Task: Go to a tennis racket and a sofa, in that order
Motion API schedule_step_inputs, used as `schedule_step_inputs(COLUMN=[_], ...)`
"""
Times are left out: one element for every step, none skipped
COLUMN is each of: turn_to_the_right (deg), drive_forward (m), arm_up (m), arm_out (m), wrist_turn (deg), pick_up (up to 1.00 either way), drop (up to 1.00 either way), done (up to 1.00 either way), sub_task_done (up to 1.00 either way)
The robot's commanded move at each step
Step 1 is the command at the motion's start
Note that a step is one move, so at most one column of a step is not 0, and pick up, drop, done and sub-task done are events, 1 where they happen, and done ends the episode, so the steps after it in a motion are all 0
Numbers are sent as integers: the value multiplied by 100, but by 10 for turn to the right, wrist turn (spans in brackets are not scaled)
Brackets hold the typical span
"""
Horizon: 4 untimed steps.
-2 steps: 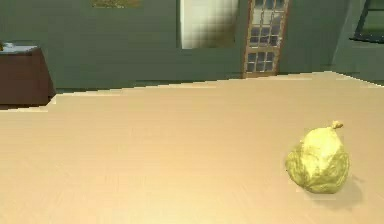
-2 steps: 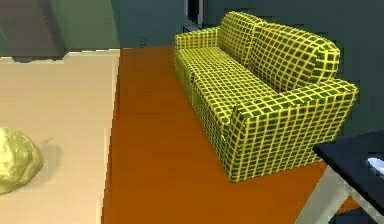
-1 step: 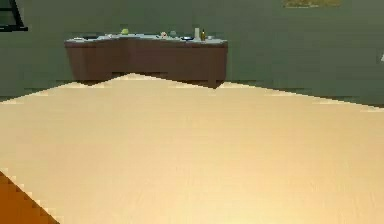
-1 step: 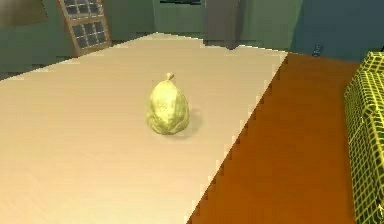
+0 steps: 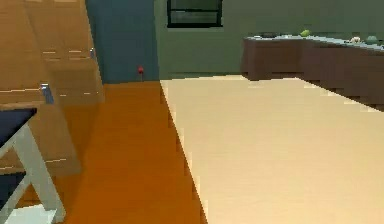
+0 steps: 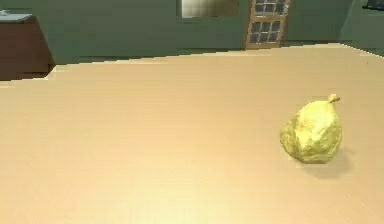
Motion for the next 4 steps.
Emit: schedule_step_inputs(turn_to_the_right=[-150, 0, 0, 30], drive_forward=[0, 100, 100, 0], arm_up=[0, 0, 0, 0], arm_out=[0, 0, 0, 0], wrist_turn=[0, 0, 0, 0], pick_up=[0, 0, 0, 0], drop=[0, 0, 0, 0], done=[0, 0, 0, 0], sub_task_done=[0, 0, 0, 0])
